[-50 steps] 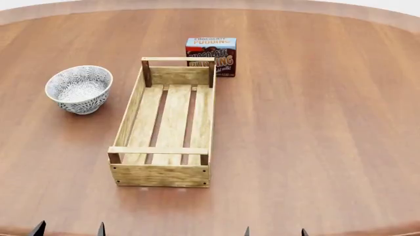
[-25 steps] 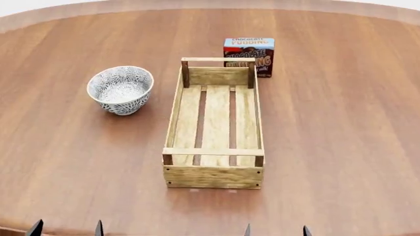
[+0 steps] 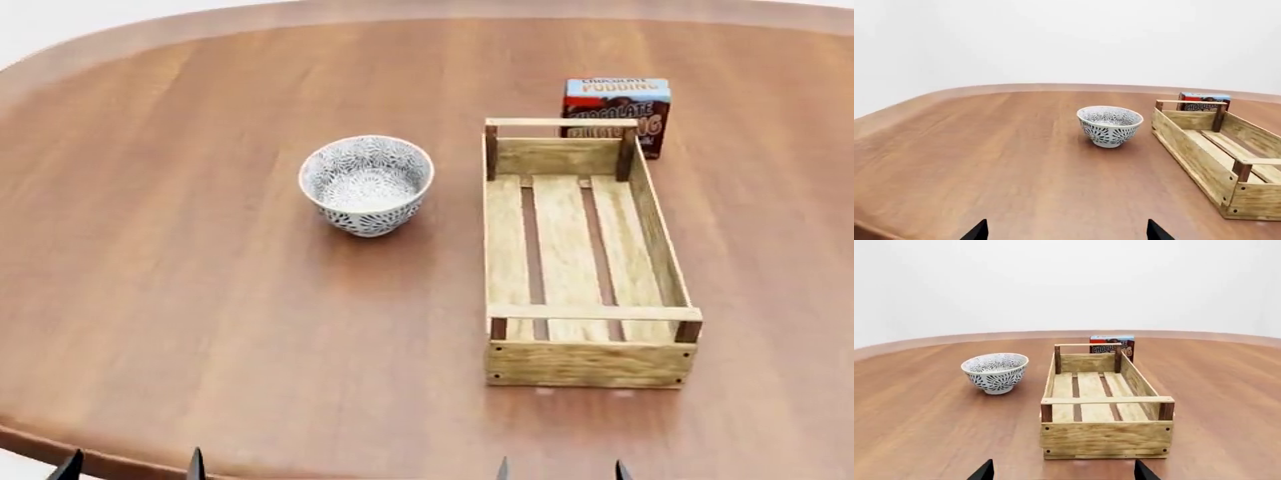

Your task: Pick up the bowl on the left and put it in the tray.

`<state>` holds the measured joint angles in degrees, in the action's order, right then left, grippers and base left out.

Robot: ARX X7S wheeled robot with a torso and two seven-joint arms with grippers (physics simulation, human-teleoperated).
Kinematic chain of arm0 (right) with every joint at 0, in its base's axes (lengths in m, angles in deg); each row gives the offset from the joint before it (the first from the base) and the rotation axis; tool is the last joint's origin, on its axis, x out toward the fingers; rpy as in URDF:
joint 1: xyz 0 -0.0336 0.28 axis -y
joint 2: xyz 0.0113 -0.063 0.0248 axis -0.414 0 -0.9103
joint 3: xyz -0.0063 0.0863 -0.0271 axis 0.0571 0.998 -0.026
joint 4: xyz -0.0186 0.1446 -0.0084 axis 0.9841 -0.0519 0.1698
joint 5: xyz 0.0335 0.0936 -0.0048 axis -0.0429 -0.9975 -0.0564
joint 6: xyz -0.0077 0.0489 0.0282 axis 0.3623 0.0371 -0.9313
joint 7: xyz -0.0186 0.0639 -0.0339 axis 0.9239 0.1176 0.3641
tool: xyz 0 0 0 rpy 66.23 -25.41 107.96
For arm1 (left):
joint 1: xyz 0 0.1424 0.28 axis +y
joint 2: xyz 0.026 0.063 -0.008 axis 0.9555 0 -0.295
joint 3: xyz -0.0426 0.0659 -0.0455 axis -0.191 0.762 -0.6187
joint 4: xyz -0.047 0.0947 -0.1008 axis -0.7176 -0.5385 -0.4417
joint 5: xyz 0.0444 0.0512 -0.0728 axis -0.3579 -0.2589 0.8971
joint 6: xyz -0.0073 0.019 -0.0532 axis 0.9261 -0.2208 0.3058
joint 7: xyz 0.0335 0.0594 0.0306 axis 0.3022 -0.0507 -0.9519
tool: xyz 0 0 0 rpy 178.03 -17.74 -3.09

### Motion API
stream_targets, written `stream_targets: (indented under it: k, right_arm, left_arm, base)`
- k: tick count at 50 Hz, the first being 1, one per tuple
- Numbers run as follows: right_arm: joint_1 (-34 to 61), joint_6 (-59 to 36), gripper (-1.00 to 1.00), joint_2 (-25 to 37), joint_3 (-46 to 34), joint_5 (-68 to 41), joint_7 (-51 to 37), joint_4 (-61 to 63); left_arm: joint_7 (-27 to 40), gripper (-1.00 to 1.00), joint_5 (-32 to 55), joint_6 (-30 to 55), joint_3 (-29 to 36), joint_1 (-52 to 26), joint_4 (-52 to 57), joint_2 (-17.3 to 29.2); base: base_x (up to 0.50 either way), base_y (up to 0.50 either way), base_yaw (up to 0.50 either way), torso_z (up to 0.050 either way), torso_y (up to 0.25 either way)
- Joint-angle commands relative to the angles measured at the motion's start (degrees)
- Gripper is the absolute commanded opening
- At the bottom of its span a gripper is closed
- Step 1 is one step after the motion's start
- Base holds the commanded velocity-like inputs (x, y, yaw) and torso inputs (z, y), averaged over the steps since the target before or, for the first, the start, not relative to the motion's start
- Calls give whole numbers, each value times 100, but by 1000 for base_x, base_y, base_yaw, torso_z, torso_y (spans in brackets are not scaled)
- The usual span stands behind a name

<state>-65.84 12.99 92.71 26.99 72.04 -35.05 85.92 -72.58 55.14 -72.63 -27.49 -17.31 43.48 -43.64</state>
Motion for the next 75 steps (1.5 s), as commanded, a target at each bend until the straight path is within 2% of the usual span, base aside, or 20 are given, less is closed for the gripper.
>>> stream_targets:
  k: [1, 14, 22, 60, 64, 65, 67, 72, 74, 75]
  right_arm:
    - [-4, 24, 100, 62, -78, -51, -67, -1]
    - [36, -15, 100, 111, -130, -149, -122, -62]
    - [38, -7, 100, 145, -192, -77, -221, -43]
    - [104, -77, 100, 262, -310, -286, -367, -81]
    - [235, -578, 100, 269, -311, -386, -432, -114]
    - [394, -1128, 100, 298, -343, -418, -479, -115]
    - [453, -1302, 100, 340, -395, -326, -549, -41]
    - [700, -2813, 100, 634, -284, -769, -530, 1248]
    - [929, -3671, 100, 813, -311, -861, -641, 1939]
    - [975, -3811, 100, 840, -303, -848, -710, 2127]
  left_arm:
    - [63, 100, 74, -18, 76, 1, -15, 62]
    - [122, 100, 125, -46, 155, -16, -56, 118]
    - [156, 100, 151, -53, 202, -39, -92, 146]
    - [327, 100, 311, 20, 342, -83, -72, 279]
    - [383, 100, 340, 108, 326, -120, -67, 289]
    - [455, 100, 281, 239, 332, -165, -8, 315]
    - [544, 100, 129, 429, 396, -218, 94, 376]
    - [596, 100, 790, 2296, 261, -522, 1573, 647]
    - [631, 100, 1419, 3317, 77, -762, 2406, 770]
    - [684, 100, 1616, 3622, -9, -859, 2577, 776]
  base:
    - [0, 500, 0, 0, 0]
    - [2, 500, 0, 0, 0]
    - [27, 0, 0, 0, 0]
    - [500, 0, 0, 0, 0]
    - [500, 0, 0, 0, 0]
    - [348, 0, 0, 0, 0]
    - [117, 0, 0, 0, 0]
    - [0, 0, 0, 0, 3]
    - [0, 0, 0, 0, 0]
    - [0, 0, 0, 0, 0]
